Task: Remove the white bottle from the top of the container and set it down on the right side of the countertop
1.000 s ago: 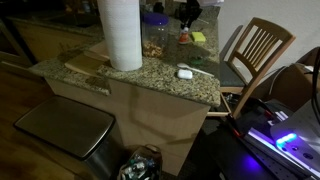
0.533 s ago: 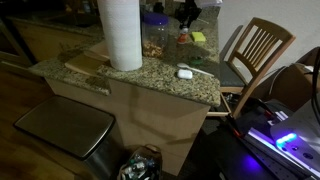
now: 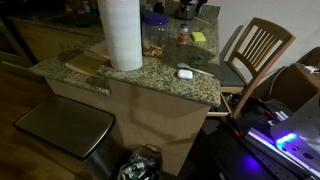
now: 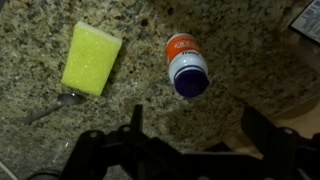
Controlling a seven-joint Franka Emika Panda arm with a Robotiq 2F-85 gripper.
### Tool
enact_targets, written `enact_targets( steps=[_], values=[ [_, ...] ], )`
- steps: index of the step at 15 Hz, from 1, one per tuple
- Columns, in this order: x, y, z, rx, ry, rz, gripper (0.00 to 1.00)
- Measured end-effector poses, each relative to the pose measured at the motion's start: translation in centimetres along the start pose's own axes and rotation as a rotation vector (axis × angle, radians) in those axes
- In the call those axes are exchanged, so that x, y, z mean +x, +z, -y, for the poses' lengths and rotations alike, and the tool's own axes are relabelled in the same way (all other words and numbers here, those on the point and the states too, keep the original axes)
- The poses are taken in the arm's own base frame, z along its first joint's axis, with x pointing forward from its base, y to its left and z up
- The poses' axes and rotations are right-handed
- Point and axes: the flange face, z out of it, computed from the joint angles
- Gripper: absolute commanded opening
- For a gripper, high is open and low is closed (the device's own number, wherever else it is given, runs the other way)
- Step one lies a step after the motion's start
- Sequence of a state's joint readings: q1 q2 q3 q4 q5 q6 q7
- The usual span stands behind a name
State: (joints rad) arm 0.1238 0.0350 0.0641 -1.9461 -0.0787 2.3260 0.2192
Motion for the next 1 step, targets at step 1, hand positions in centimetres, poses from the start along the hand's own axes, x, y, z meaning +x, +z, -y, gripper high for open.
enact_targets(
  steps=[1],
  values=[
    [0.24,-2.29,-0.56,0.035,0.015,-0.03,1.0]
  ],
)
